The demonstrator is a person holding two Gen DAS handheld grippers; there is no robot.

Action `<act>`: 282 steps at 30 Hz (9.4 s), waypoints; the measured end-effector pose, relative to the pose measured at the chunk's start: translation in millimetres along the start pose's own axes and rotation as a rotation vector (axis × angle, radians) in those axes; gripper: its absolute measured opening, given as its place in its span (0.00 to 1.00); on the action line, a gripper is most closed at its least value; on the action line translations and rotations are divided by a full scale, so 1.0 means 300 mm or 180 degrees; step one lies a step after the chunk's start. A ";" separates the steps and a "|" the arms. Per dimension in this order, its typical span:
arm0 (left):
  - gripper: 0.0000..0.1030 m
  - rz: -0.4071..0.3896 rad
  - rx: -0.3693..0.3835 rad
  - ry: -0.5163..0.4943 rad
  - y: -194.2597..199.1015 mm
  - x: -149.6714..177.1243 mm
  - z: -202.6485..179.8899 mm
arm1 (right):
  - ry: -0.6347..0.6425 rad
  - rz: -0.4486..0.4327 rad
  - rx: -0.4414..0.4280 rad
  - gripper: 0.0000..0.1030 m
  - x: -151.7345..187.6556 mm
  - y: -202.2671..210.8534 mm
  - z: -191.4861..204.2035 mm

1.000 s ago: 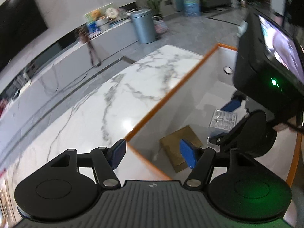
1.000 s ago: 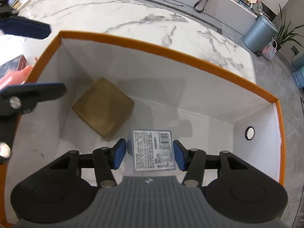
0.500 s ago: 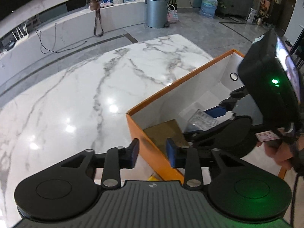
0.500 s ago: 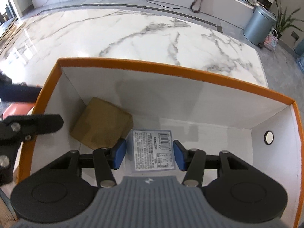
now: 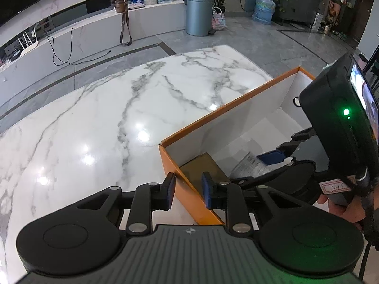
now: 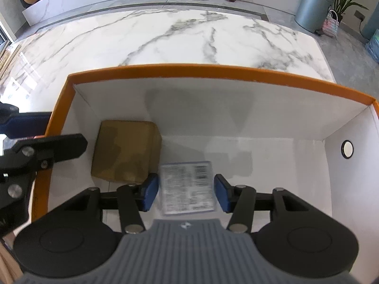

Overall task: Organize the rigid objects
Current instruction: 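Lift both tools out of the orange box, then grasp the pink tape roll with the left tool, then grasp the pink spray bottle with the right tool while the left tool holds the tape, then carry the tape roll and spray bottle over the orange box, then open both tools to drop the tape roll and spray bottle inside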

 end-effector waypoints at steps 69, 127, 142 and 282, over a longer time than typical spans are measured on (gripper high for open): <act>0.70 0.0868 -0.0170 -0.0439 0.213 0.640 0.339 | 0.0813 -0.0667 -0.0746 0.58 0.144 0.218 0.682; 0.60 0.0187 -0.0557 0.0857 0.223 0.493 0.583 | 0.0585 -0.0178 -0.0392 0.58 -0.021 0.021 0.793; 0.60 0.0214 -0.0621 0.0962 0.232 0.511 0.573 | 0.0750 -0.0381 -0.0273 0.53 -0.013 0.032 0.800; 0.45 -0.0025 -0.0135 0.0876 0.170 0.154 -0.085 | 0.0257 -0.0154 -0.0469 0.35 0.302 0.262 0.030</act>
Point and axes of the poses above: each gripper's, at about its wrist camera, not at the fingertips, and y roughly against the way its jaws point, z to its left, x to its underside, the point moved 8 cm from there along -y, roughly the way its jaws point, and after that the axes turned 3 degrees about x, right-handed, at the moved point
